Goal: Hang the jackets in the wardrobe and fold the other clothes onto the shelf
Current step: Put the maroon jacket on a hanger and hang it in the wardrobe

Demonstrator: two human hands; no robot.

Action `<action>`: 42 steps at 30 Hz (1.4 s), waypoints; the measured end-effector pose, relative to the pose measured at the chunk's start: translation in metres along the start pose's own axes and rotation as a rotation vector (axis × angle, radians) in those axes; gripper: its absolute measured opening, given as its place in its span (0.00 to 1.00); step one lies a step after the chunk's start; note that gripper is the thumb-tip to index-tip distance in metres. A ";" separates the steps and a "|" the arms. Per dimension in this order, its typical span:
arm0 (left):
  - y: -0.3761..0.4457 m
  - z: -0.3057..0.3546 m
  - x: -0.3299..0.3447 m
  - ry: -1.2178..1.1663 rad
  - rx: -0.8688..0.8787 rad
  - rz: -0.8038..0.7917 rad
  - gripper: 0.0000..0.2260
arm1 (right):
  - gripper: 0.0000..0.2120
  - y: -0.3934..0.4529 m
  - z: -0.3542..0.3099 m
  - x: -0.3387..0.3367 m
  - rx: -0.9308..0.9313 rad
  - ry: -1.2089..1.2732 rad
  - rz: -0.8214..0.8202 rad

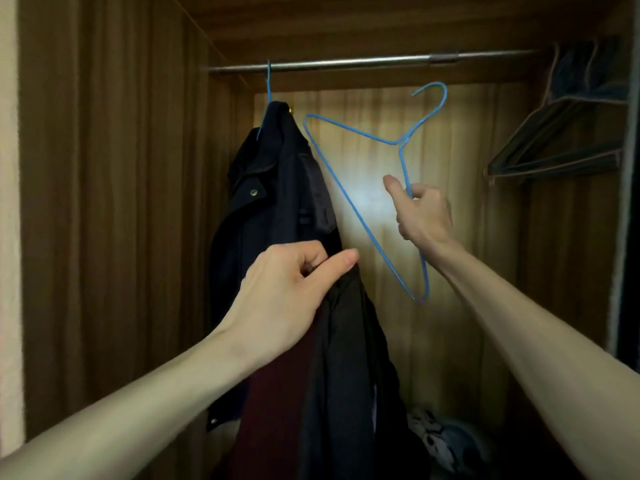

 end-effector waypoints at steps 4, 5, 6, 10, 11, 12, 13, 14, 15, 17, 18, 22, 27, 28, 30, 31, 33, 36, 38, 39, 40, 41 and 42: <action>-0.016 -0.001 -0.020 0.042 -0.065 0.057 0.28 | 0.30 -0.023 0.004 -0.014 -0.111 -0.279 0.062; -0.021 -0.001 -0.025 0.015 -0.096 0.062 0.28 | 0.28 -0.031 0.005 -0.017 -0.115 -0.288 0.076; -0.027 -0.001 -0.029 -0.023 -0.134 0.065 0.27 | 0.27 -0.039 0.005 -0.021 -0.115 -0.272 0.082; -0.047 -0.011 -0.048 -0.362 -0.324 -0.055 0.31 | 0.18 -0.079 0.001 -0.034 -0.165 -0.126 0.012; -0.054 -0.013 -0.055 -0.432 -0.355 -0.070 0.31 | 0.17 -0.091 -0.004 -0.037 -0.185 -0.046 -0.033; -0.060 -0.012 -0.064 -0.487 -0.378 -0.076 0.30 | 0.16 -0.104 -0.010 -0.039 -0.194 0.041 -0.079; -0.065 -0.013 -0.072 -0.530 -0.394 -0.080 0.28 | 0.16 -0.118 -0.016 -0.043 -0.198 0.120 -0.112; -0.070 -0.013 -0.080 -0.565 -0.407 -0.081 0.26 | 0.16 -0.132 -0.022 -0.047 -0.194 0.188 -0.130; -0.075 -0.014 -0.088 -0.587 -0.416 -0.072 0.24 | 0.16 -0.145 -0.028 -0.050 -0.182 0.245 -0.142; -0.085 -0.018 -0.106 -0.607 -0.413 -0.055 0.23 | 0.17 -0.173 -0.037 -0.055 -0.133 0.347 -0.203; -0.090 -0.022 -0.115 -0.599 -0.399 -0.049 0.25 | 0.17 -0.187 -0.041 -0.056 -0.101 0.406 -0.251; -0.112 -0.024 -0.142 -0.453 -0.323 -0.082 0.33 | 0.16 -0.245 -0.054 -0.066 0.050 0.647 -0.454; -0.135 -0.010 -0.167 -0.133 -0.256 -0.069 0.29 | 0.14 -0.291 -0.054 -0.078 0.189 0.503 -0.723; -0.138 -0.006 -0.172 -0.084 -0.244 -0.067 0.29 | 0.15 -0.297 -0.053 -0.077 0.170 0.401 -0.773; -0.142 0.001 -0.181 -0.005 -0.234 -0.054 0.30 | 0.17 -0.308 -0.052 -0.070 0.099 0.190 -0.857; -0.144 0.004 -0.185 0.032 -0.226 -0.049 0.29 | 0.17 -0.313 -0.053 -0.065 0.069 0.121 -0.891; -0.146 0.011 -0.194 0.115 -0.198 -0.055 0.28 | 0.16 -0.320 -0.057 -0.055 0.043 0.058 -0.938; -0.152 0.018 -0.210 0.233 -0.155 -0.076 0.27 | 0.16 -0.322 -0.060 -0.049 0.062 0.037 -0.985; -0.160 0.020 -0.222 0.299 -0.141 -0.092 0.27 | 0.16 -0.322 -0.058 -0.050 0.088 0.030 -0.981; -0.164 0.021 -0.227 0.326 -0.138 -0.100 0.26 | 0.17 -0.322 -0.057 -0.050 0.094 0.033 -0.975; -0.168 0.021 -0.230 0.347 -0.138 -0.108 0.26 | 0.17 -0.323 -0.057 -0.049 0.099 0.045 -0.969; -0.172 0.021 -0.232 0.361 -0.140 -0.114 0.26 | 0.17 -0.324 -0.057 -0.046 0.104 0.059 -0.964; -0.176 0.021 -0.233 0.373 -0.146 -0.116 0.26 | 0.18 -0.328 -0.060 -0.041 0.101 0.066 -0.969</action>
Point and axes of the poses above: each hand's wrist, its own y-axis towards the middle knuckle, its own x-axis out of the palm, z = x × y, the point moved 4 cm from there along y, towards the middle knuckle, and after that the axes turned 2 degrees about -z, right-handed, at the moved point
